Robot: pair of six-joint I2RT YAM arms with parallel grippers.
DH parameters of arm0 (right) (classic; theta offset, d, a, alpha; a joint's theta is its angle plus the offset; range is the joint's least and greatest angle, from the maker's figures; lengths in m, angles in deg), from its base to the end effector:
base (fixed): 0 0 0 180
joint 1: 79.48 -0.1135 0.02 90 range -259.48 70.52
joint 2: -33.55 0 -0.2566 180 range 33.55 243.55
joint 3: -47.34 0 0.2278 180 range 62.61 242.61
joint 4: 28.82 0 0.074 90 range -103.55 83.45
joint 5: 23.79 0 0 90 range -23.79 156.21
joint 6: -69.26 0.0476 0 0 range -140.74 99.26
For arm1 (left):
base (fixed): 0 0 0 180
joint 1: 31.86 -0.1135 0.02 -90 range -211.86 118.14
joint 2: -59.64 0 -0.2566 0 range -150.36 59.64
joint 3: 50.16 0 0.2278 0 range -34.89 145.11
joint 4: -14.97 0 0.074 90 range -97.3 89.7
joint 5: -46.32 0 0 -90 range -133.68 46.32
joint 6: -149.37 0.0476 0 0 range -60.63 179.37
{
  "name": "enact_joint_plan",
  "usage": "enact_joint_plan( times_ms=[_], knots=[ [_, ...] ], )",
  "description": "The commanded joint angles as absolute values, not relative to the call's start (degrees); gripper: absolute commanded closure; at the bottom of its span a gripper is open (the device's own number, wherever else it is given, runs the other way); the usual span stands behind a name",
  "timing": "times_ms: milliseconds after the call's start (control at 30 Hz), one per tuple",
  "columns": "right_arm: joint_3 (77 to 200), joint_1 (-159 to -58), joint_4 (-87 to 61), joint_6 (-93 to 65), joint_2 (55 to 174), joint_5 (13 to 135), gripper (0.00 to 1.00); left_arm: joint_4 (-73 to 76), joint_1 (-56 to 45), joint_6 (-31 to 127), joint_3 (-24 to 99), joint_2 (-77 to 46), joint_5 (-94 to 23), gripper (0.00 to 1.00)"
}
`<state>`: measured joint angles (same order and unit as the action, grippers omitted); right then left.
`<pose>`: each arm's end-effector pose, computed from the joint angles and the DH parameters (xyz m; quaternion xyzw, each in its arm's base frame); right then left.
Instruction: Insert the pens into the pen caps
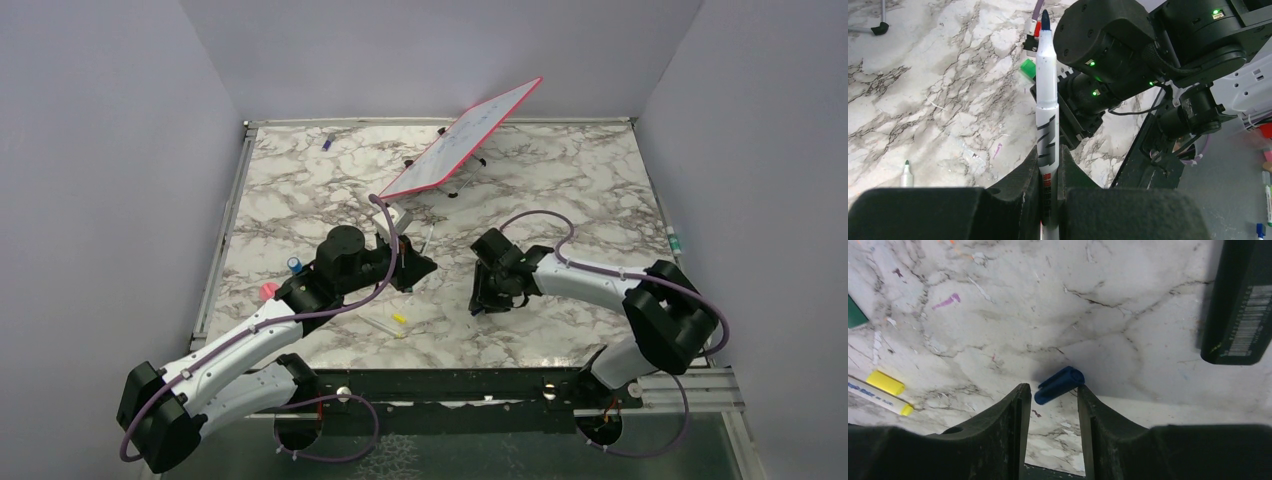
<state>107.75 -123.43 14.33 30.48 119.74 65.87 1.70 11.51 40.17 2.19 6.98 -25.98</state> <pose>0.1815 0.1745 0.1570 0.0629 0.9811 0.1330 0.1255 0.1414 -0.1535 0.2883 0.2556 0.7393 -0.4207 0.4595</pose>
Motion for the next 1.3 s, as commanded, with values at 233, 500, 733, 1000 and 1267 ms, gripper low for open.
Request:
enact_joint_plan(
  times_ms=[233, 500, 733, 1000, 1267],
  knots=[
    [112.2, -126.6, 12.7, 26.2, 128.0, 59.1, 0.67, 1.9, 12.0, 40.4, 2.0, 7.1, -25.9, 1.0],
    [115.5, -128.9, 17.4, 23.6, 133.7, 55.9, 0.77, 1.6, 12.1, 40.4, 2.0, 7.2, -26.6, 1.0],
    [116.1, -130.1, 18.4, 24.7, 133.9, 51.8, 0.88, 0.5, 12.3, 40.3, 2.1, 7.5, -27.9, 1.0],
    [109.6, -130.5, 10.2, 27.7, 119.3, 47.6, 0.89, 1.7, 12.3, 34.0, -4.8, 11.5, -25.9, 1.0],
    [104.8, -130.5, 3.7, 28.2, 102.3, 44.7, 0.89, 8.8, 12.9, 29.8, -8.5, 8.0, -17.6, 1.0]
  ],
)
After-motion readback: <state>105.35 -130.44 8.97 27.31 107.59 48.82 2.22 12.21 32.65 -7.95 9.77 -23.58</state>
